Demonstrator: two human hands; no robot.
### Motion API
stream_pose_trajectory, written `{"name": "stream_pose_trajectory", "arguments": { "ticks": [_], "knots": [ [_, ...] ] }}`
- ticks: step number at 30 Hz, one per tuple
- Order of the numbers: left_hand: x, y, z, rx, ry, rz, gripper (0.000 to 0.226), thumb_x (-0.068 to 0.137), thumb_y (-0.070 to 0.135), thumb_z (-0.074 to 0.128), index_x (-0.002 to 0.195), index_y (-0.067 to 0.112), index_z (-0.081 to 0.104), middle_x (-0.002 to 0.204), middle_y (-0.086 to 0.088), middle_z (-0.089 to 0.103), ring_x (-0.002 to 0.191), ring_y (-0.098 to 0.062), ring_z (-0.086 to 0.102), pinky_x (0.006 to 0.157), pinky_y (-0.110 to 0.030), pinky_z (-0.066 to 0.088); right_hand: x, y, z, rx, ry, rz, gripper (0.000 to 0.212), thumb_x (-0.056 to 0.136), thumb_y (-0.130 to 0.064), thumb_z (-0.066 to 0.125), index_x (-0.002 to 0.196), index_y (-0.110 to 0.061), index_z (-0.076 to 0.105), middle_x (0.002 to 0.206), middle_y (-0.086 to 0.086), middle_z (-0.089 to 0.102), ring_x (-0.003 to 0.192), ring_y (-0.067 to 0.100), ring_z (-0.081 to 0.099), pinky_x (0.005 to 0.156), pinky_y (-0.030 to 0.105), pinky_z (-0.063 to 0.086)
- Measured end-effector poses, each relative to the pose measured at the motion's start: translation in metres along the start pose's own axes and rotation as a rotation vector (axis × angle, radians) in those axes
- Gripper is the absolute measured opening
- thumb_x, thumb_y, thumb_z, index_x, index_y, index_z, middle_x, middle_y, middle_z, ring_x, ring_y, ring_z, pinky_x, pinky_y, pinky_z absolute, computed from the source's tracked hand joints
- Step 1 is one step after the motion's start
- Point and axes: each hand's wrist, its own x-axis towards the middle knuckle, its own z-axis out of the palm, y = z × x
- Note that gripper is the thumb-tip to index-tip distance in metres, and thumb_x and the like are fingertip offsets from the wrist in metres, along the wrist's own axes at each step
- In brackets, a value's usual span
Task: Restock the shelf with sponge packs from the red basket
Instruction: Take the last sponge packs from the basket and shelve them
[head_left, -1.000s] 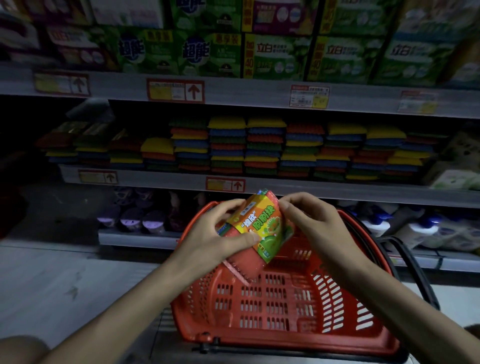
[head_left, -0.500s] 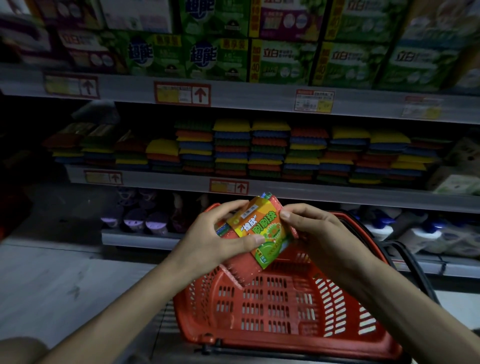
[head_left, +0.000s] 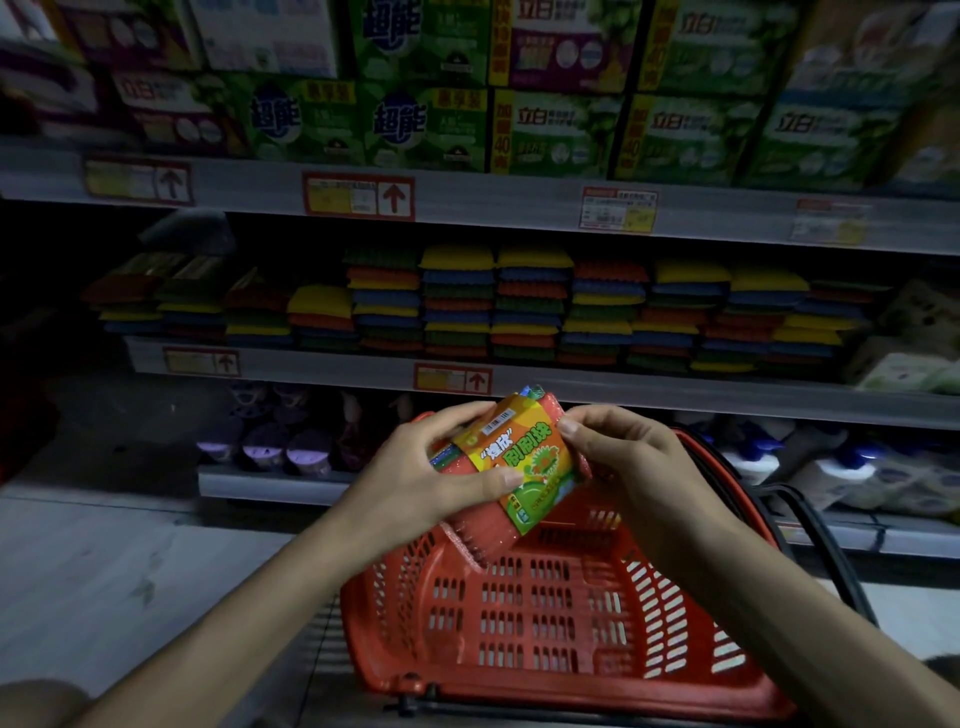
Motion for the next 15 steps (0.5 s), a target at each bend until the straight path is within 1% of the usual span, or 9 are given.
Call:
{"name": "stream_pose_trajectory", "arguments": {
  "ticks": [2, 3, 5, 6, 8, 10, 11, 13, 15],
  "knots": [
    [0.000, 0.001, 0.000, -0.034, 0.000, -0.018, 0.074, 0.070, 0.039, 0.088, 0.138, 0.037, 0.058, 0.124, 0.006, 0.071, 0.105, -0.011, 0.073, 0.089, -0.036, 0.062, 0.000, -0.001, 0.003, -0.025, 0.031, -0.003, 0.022, 0.085, -0.024, 0.072, 0.098, -0.007, 0.074, 0.095, 0.010, 0.079, 0.083, 0.023, 0.076, 0.065, 0.031, 0.060],
    [0.000, 0.002, -0.001, -0.034, -0.001, -0.032, 0.076, 0.070, 0.042, 0.087, 0.139, 0.039, 0.057, 0.126, 0.008, 0.071, 0.106, -0.009, 0.073, 0.091, -0.035, 0.061, 0.001, -0.002, 0.004, -0.047, 0.059, -0.019, 0.017, 0.087, -0.023, 0.073, 0.096, -0.009, 0.076, 0.096, 0.011, 0.079, 0.086, 0.028, 0.076, 0.067, 0.036, 0.062],
    [-0.002, 0.004, -0.005, -0.028, -0.046, -0.066, 0.085, 0.069, 0.045, 0.087, 0.145, 0.042, 0.050, 0.132, 0.011, 0.067, 0.110, -0.006, 0.070, 0.096, -0.034, 0.059, 0.003, -0.004, 0.007, -0.099, 0.115, -0.073, 0.011, 0.090, -0.023, 0.074, 0.092, -0.013, 0.078, 0.097, 0.012, 0.078, 0.095, 0.037, 0.074, 0.080, 0.051, 0.062],
    [-0.003, 0.004, -0.008, -0.033, -0.086, -0.081, 0.089, 0.071, 0.042, 0.088, 0.149, 0.043, 0.045, 0.135, 0.012, 0.065, 0.113, -0.006, 0.069, 0.097, -0.034, 0.058, 0.004, -0.007, 0.009, -0.122, 0.130, -0.103, 0.010, 0.090, -0.025, 0.075, 0.091, -0.015, 0.079, 0.097, 0.010, 0.079, 0.098, 0.037, 0.073, 0.085, 0.054, 0.060],
    [-0.006, 0.005, -0.013, -0.053, -0.113, -0.096, 0.091, 0.073, 0.035, 0.090, 0.150, 0.046, 0.042, 0.138, 0.012, 0.063, 0.115, -0.006, 0.069, 0.096, -0.032, 0.058, 0.004, -0.012, 0.014, -0.159, 0.143, -0.169, 0.011, 0.090, -0.027, 0.075, 0.093, -0.018, 0.080, 0.097, 0.004, 0.079, 0.099, 0.031, 0.074, 0.086, 0.051, 0.059],
    [-0.007, 0.007, -0.019, -0.096, -0.035, -0.098, 0.089, 0.069, 0.032, 0.091, 0.145, 0.047, 0.048, 0.134, 0.007, 0.065, 0.111, -0.009, 0.070, 0.094, -0.032, 0.059, 0.006, -0.016, 0.022, -0.185, 0.153, -0.253, 0.011, 0.092, -0.026, 0.073, 0.098, -0.020, 0.079, 0.099, -0.002, 0.078, 0.100, 0.020, 0.073, 0.085, 0.044, 0.060],
    [-0.008, 0.008, -0.022, -0.123, 0.021, -0.103, 0.084, 0.067, 0.032, 0.089, 0.142, 0.046, 0.053, 0.132, 0.003, 0.066, 0.110, -0.010, 0.071, 0.094, -0.033, 0.059, 0.008, -0.017, 0.026, -0.195, 0.159, -0.292, 0.012, 0.093, -0.026, 0.072, 0.103, -0.023, 0.078, 0.103, -0.006, 0.077, 0.102, 0.013, 0.072, 0.086, 0.038, 0.060],
    [-0.009, 0.009, -0.029, -0.204, 0.115, -0.128, 0.076, 0.065, 0.030, 0.089, 0.135, 0.041, 0.060, 0.125, -0.001, 0.071, 0.106, -0.015, 0.073, 0.092, -0.034, 0.060, 0.014, -0.014, 0.034, -0.214, 0.180, -0.338, 0.021, 0.094, -0.028, 0.071, 0.115, -0.029, 0.072, 0.112, -0.010, 0.074, 0.106, 0.001, 0.068, 0.091, 0.029, 0.057],
    [-0.011, 0.010, -0.039, -0.312, 0.199, -0.156, 0.074, 0.064, 0.028, 0.092, 0.131, 0.032, 0.062, 0.117, -0.003, 0.075, 0.100, -0.019, 0.075, 0.085, -0.035, 0.061, 0.018, -0.009, 0.043, -0.233, 0.195, -0.339, 0.035, 0.093, -0.032, 0.072, 0.127, -0.032, 0.064, 0.122, -0.009, 0.069, 0.114, 0.002, 0.065, 0.095, 0.028, 0.055]
  ]
}}
